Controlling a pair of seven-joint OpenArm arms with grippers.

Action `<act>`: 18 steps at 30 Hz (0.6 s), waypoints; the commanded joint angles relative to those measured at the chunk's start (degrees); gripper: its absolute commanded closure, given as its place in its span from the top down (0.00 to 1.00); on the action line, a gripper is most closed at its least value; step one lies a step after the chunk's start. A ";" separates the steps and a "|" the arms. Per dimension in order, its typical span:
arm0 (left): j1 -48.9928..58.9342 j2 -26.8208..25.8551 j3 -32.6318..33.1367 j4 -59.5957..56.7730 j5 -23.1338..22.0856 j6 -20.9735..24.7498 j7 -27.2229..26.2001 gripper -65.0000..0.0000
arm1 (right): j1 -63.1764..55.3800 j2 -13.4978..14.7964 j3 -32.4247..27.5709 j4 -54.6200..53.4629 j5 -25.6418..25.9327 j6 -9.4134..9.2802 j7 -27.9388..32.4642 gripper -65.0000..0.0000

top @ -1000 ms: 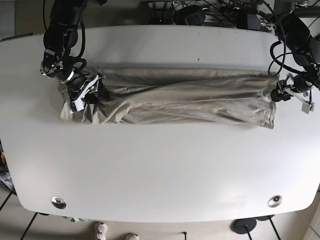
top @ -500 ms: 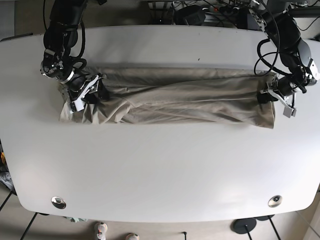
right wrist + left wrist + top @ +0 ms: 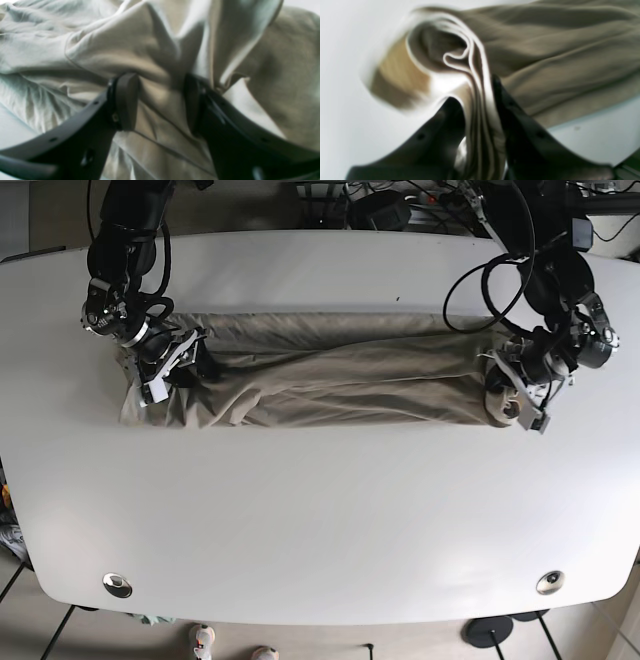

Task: Fold the T-shirt properly
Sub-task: 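Grasp the shirt end with the left gripper and fold it toward the right gripper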

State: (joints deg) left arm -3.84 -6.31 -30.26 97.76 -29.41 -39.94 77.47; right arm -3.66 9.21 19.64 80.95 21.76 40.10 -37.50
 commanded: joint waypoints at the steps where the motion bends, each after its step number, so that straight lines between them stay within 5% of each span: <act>1: -0.87 3.01 3.76 4.62 -0.70 -0.06 -0.07 0.00 | 0.45 0.50 0.19 0.77 -0.26 -0.10 0.00 0.44; 9: -1.04 10.75 20.19 5.06 -0.70 -0.06 -0.24 0.00 | 0.54 0.50 0.10 0.77 -0.26 -0.10 0.00 0.44; 18: -1.04 11.71 24.33 -0.13 -0.70 -0.06 -4.29 0.00 | 0.54 0.50 0.10 0.59 -0.26 -0.10 0.00 0.44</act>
State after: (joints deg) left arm -3.64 5.21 -5.32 96.66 -28.38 -39.94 73.58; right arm -3.64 9.21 19.62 80.93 21.63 40.10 -37.47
